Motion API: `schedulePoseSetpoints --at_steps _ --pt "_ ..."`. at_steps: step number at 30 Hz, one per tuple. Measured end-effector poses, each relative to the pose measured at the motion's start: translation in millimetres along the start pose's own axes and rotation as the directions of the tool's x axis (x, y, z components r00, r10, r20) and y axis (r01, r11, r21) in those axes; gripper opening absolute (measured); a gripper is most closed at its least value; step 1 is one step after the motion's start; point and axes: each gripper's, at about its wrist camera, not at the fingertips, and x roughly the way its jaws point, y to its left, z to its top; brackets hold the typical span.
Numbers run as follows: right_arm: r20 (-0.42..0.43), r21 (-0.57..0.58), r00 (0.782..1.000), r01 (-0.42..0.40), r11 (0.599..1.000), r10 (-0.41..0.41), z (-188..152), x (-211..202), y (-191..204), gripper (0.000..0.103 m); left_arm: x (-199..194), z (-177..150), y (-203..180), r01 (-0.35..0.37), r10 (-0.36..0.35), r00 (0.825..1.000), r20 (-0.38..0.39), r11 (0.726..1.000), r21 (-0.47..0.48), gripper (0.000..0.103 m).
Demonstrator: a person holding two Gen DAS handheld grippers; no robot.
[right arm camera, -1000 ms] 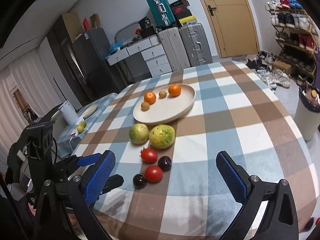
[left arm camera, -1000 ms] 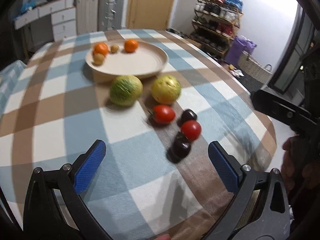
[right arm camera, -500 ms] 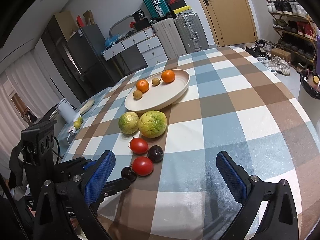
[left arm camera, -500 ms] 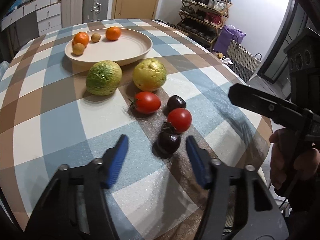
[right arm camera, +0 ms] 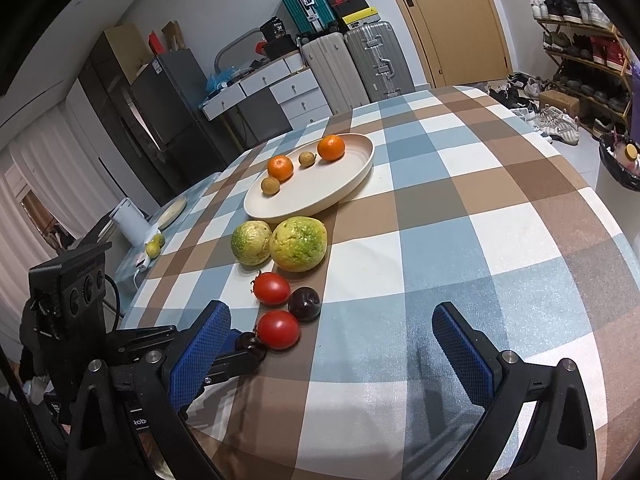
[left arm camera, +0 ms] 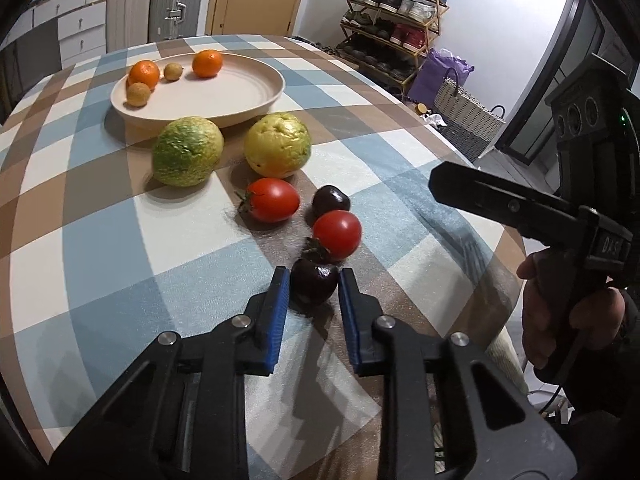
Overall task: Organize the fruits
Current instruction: 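Lower the left tool around a dark plum and close it, then grasp the second dark plum with the right tool while the left tool lifts its plum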
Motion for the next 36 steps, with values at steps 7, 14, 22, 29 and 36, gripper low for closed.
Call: schedulePoseSetpoints --at_steps 7,14,22,29,36 --pt "-0.037 0.026 0.999 -0.008 1.000 0.009 3.9 7.7 -2.2 0.103 -20.1 -0.5 15.0 -0.001 0.002 0.999 0.051 1.000 -0.029 0.022" --pt "-0.079 0.048 0.996 -0.040 0.998 0.043 10.3 23.6 4.9 0.102 -38.4 -0.4 30.7 0.010 -0.005 0.996 0.094 0.999 -0.049 0.022" --pt "-0.138 0.034 0.990 -0.030 0.999 0.034 14.0 46.1 15.1 0.080 -41.6 -8.2 49.8 0.023 -0.016 0.995 0.096 0.996 -0.081 0.022" --pt "-0.171 0.014 0.985 -0.018 1.000 0.020 12.8 56.7 20.4 0.053 -43.8 -8.1 68.4 0.023 -0.010 0.994 0.105 0.992 -0.120 0.022" --pt "-0.186 0.025 0.982 -0.023 0.999 0.027 11.9 63.2 18.3 0.037 -48.2 -6.2 72.4 0.018 -0.003 0.993 0.115 0.992 -0.128 0.022"
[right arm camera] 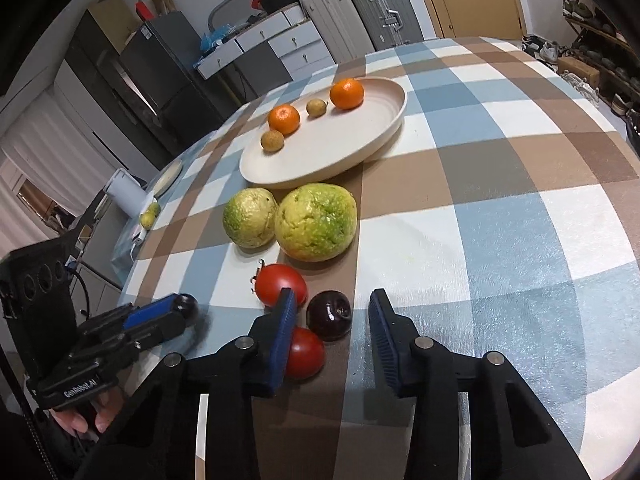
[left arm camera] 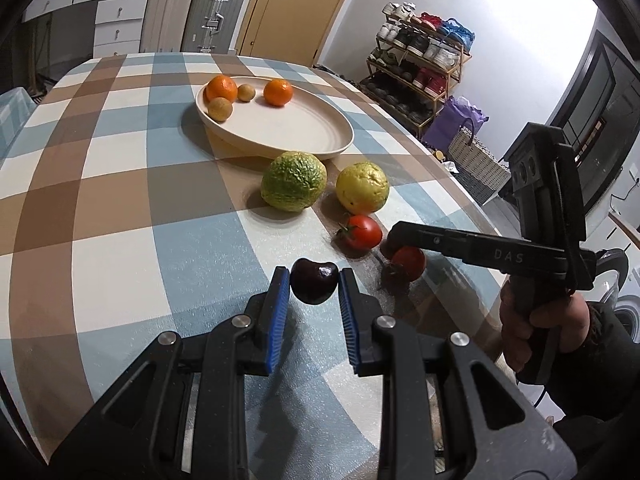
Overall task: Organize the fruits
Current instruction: 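Grasp the second dark plum with the right tool while the left tool lifts its plum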
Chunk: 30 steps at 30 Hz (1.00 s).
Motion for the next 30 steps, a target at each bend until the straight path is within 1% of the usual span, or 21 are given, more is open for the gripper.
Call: schedulePoseSetpoints --at_steps 1,2,4,10,18,23,30 --pt "-0.003 -0.001 1.000 -0.005 1.000 0.005 -0.3 0.8 -0.4 0.034 0.3 0.6 0.1 0.000 0.000 1.000 0.000 1.000 -0.001 0.022" --pt "-0.003 -0.003 1.000 -0.006 1.000 0.006 -0.3 0.7 -0.3 0.033 0.3 0.5 0.0 0.001 -0.001 1.000 -0.001 1.000 -0.001 0.022" --pt "-0.006 0.003 1.000 -0.019 1.000 0.019 -0.4 0.5 -1.7 0.024 0.1 0.5 0.0 -0.001 0.001 1.000 -0.001 1.000 0.000 0.022" --pt "0.000 0.011 0.999 -0.042 0.999 0.042 -0.7 -1.2 -5.3 0.023 3.0 4.8 -1.7 -0.008 0.008 1.000 -0.006 1.000 0.005 0.022" --pt "0.079 0.035 0.993 -0.090 0.995 0.087 5.2 -20.2 -15.7 0.023 6.7 23.9 5.1 -0.036 0.036 0.999 0.010 0.999 -0.002 0.022" --pt "0.158 0.036 0.981 -0.118 0.992 0.111 17.7 -38.2 -21.0 0.023 6.2 48.0 10.2 -0.069 0.069 0.997 0.039 0.998 0.002 0.022" --pt "0.213 0.024 0.969 -0.134 0.991 0.126 53.8 -51.1 -27.6 0.023 11.7 95.1 12.5 -0.100 0.099 0.992 0.079 0.995 0.016 0.022"
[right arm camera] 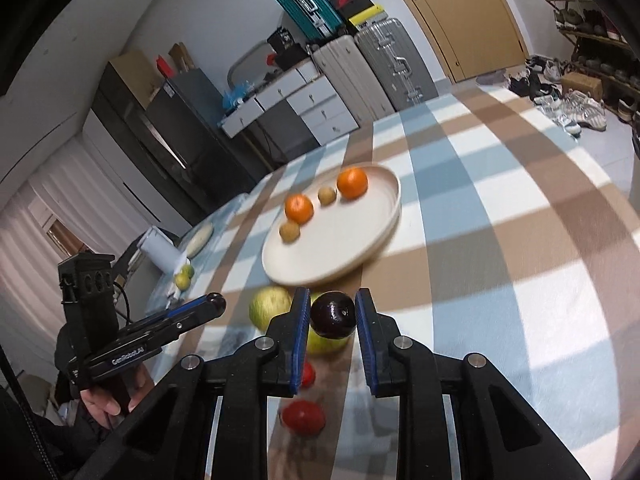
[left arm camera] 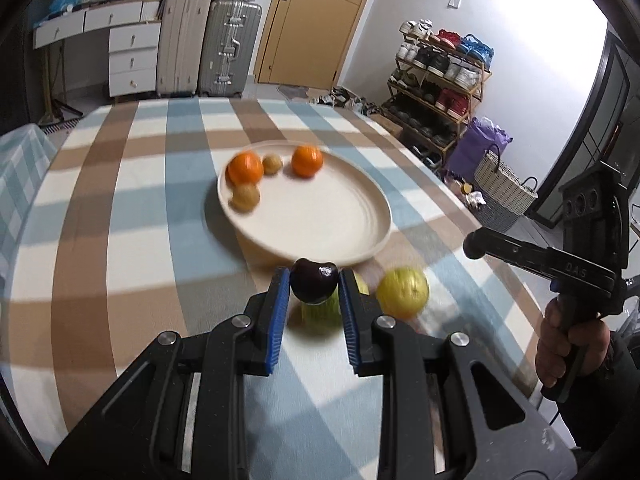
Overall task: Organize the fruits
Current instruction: 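Grasp the second dark plum with the right tool while the left tool lifts its plum, then lower both plums onto the cream plate and open both tools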
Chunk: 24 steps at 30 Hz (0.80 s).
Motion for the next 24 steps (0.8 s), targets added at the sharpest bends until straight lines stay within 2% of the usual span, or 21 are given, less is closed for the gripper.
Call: schedulePoseSetpoints --at_steps 6,11,24 --pt "0.008 -0.021 1.000 -0.016 1.000 0.016 35.7 15.1 -0.6 0.023 28.4 45.1 -5.6 -0.016 0.016 1.000 0.008 1.000 0.022 0.022" --pt "-0.003 -0.038 0.999 -0.034 0.999 0.033 62.9 36.9 0.5 0.023 64.0 72.2 -6.8 -0.016 0.016 1.000 -0.021 1.000 0.026 0.022" --pt "-0.116 0.010 0.993 -0.007 1.000 0.008 111.3 131.5 -30.5 0.023 156.3 105.7 9.8 -0.023 0.024 0.994 -0.108 1.000 0.010 0.022"
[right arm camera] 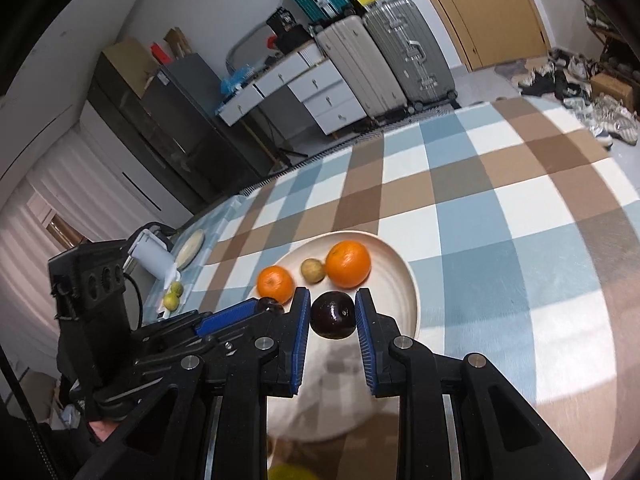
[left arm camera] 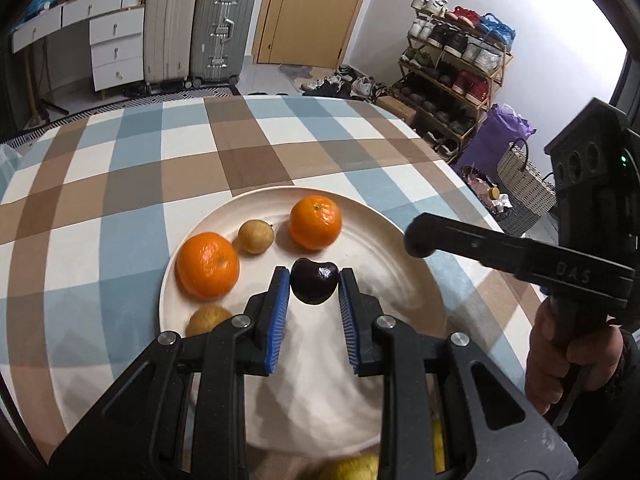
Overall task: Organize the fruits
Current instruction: 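Lower both plums onto the cream plate and open both tools, then move both tools back toward the red tomatoes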
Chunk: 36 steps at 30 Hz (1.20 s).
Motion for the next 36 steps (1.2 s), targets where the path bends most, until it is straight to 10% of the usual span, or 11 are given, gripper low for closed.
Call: schedulePoseSetpoints --at_steps 16,23,36 --pt "-0.070 0.013 0.997 0.029 1.000 -0.028 10.6 48.5 -13.7 0.024 35.8 10.9 17.1 -0.005 0.003 1.000 -0.030 0.999 -0.039 0.024" --pt "-0.003 0.027 1.000 -0.008 1.000 0.008 7.5 25.2 -9.3 0.072 7.5 7.2 11.3 0.007 -0.007 1.000 0.028 0.999 -0.032 0.050" --pt "0.163 0.002 0.986 -0.035 0.999 0.034 -20.9 -74.0 23.5 0.103 -80.7 -21.5 -15.4 -0.007 0.012 0.990 0.141 0.999 -0.037 0.077"
